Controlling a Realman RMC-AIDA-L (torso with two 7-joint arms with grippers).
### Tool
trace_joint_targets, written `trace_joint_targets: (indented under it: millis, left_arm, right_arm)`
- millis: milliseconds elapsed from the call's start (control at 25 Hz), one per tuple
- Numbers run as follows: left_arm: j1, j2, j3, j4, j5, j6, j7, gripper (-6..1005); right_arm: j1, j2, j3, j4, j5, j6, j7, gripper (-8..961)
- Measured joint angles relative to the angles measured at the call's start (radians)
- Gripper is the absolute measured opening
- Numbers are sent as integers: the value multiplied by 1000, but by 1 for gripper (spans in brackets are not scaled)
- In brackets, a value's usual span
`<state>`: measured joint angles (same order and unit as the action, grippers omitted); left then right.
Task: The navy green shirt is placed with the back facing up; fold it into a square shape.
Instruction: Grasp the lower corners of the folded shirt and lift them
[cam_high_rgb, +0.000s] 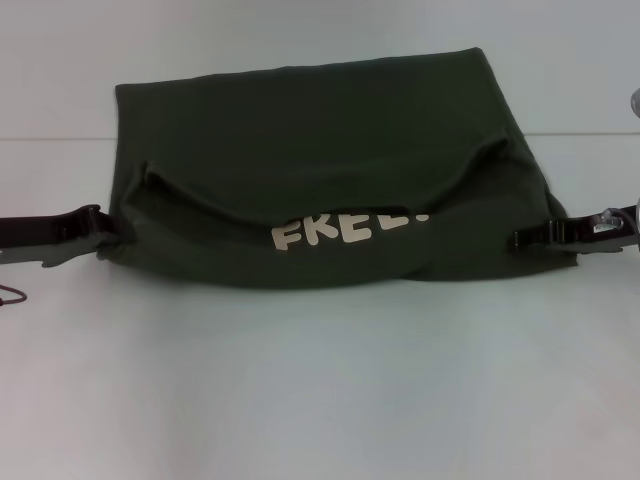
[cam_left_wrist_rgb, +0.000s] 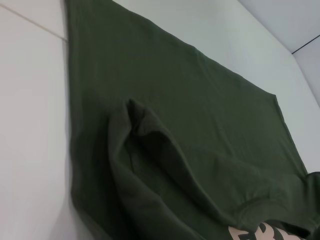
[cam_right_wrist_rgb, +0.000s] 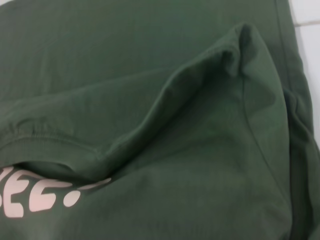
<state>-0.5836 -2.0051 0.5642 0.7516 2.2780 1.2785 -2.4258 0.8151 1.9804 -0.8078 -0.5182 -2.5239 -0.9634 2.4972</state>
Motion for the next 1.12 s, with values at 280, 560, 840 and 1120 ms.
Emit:
trace_joint_targets:
  millis: [280,560,840,1120]
  left_arm:
    - [-2,0,3,0,0,-8,-1,34]
    - [-4,0,3,1,0,-8,-2,39]
    - [-4,6,3,3,1,8,0,43]
    - [4,17,-6,20,49,37,-8,48]
  right_arm:
    - [0,0,-3,4,-3,9,0,745]
    - [-6,-4,4,-3,0,2,3,456]
    - [-7,-9,5,-12,1,-21,6,172]
    - [-33,-22,40,-58,1,-81,6,51]
